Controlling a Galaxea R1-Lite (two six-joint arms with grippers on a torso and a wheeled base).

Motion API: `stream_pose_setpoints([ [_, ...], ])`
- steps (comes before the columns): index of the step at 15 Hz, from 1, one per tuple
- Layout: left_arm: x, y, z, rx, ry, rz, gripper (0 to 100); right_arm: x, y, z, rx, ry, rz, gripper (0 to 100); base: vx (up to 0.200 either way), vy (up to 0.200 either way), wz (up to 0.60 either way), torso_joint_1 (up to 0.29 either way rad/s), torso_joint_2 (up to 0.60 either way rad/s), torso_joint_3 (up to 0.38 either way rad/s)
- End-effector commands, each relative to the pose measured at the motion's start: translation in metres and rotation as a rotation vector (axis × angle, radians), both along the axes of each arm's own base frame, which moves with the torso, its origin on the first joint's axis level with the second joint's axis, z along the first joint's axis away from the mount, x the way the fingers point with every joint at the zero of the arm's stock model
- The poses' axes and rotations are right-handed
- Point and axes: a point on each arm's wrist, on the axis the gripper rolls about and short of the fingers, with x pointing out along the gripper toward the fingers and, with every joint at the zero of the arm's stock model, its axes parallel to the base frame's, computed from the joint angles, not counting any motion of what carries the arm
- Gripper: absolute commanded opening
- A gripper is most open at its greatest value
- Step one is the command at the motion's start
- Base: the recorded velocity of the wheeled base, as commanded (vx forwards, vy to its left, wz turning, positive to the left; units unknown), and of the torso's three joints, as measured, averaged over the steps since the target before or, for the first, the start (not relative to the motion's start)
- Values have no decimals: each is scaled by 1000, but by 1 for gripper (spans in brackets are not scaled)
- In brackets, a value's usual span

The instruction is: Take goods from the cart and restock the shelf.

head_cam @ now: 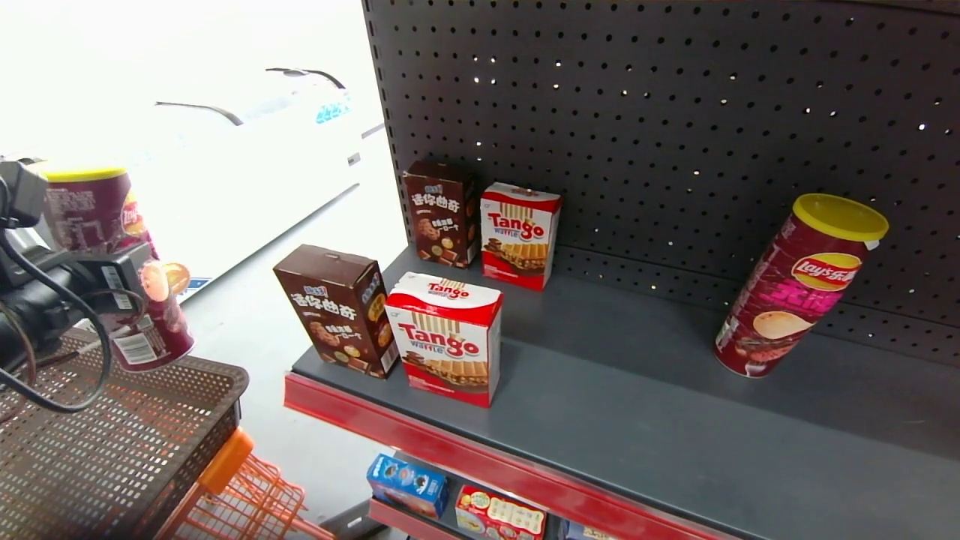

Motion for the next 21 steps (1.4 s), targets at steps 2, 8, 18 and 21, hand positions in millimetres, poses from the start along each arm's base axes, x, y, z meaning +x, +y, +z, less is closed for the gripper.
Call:
stream_pose_setpoints([
  [2,-43,-19,28,0,-27,-76,0,0,0,0,0,0,1,100,0,0,0,0,0,0],
  [8,-102,-46,45,-1,-19,-288,0,0,0,0,0,0,-1,100,0,0,0,0,0,0],
  [18,-114,-63,39,0,-9,-461,0,0,0,0,0,0,1,100,0,0,0,0,0,0],
  [21,-117,-79,36,-8,2,-596,0,0,0,0,0,0,-1,100,0,0,0,0,0,0],
])
